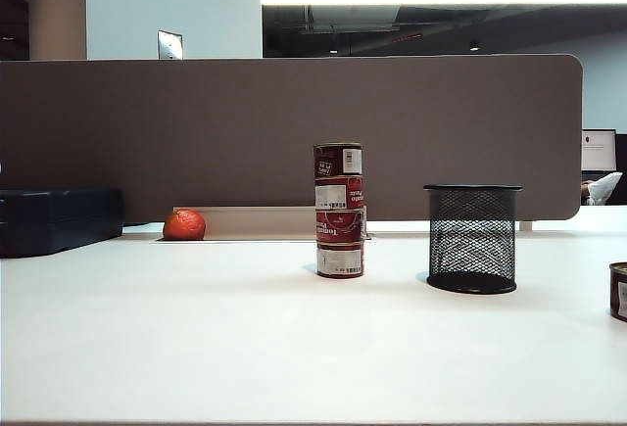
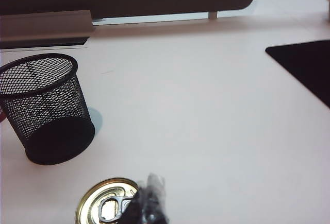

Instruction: Take a can of tomato sauce from the stacked ones and place it on the table.

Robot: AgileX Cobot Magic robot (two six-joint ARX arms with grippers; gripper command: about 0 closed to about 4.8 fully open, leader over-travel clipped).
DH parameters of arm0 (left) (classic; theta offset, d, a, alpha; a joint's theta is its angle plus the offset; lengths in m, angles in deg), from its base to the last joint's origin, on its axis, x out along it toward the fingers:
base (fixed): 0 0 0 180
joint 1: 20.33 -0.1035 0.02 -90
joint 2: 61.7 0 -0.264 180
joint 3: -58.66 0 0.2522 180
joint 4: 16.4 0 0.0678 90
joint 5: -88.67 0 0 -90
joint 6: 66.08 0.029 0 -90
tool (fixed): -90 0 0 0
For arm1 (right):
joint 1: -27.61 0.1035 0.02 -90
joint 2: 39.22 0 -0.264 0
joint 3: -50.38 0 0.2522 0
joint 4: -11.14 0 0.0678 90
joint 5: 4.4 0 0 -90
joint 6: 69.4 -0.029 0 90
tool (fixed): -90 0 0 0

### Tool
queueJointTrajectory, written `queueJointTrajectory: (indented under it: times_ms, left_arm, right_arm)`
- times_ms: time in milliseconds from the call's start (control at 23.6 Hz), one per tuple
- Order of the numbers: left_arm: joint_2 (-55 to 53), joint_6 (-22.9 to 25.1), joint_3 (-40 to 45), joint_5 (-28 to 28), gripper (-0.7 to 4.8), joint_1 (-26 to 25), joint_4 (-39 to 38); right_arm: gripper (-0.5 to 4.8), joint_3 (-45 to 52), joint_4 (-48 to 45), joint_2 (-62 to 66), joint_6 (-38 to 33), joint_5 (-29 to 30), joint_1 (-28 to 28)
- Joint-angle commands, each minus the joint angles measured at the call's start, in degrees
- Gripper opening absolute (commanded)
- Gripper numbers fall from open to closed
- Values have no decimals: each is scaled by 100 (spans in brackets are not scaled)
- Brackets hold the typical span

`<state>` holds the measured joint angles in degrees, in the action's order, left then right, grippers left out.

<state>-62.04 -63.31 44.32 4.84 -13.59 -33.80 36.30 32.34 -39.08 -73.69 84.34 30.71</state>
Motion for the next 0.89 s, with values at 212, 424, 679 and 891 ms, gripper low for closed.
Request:
queueJointTrajectory:
  times_ms: [212, 424, 679, 891]
  left_arm:
    - [-2, -20, -13, 7, -6, -4, 111]
    - [-2, -20, -13, 7, -6, -4, 111]
    - [-2, -17, -13, 7, -6, -4, 111]
    - [-2, -20, -13, 7, -6, -4, 111]
  right_arm:
    - [-5, -11, -149, -4, 348, 33, -2]
    - [-5, -11, -127, -4, 348, -15, -4]
    - [-5, -11, -129, -4, 348, -11, -4]
    - [-5, -11, -127, -4, 348, -11, -4]
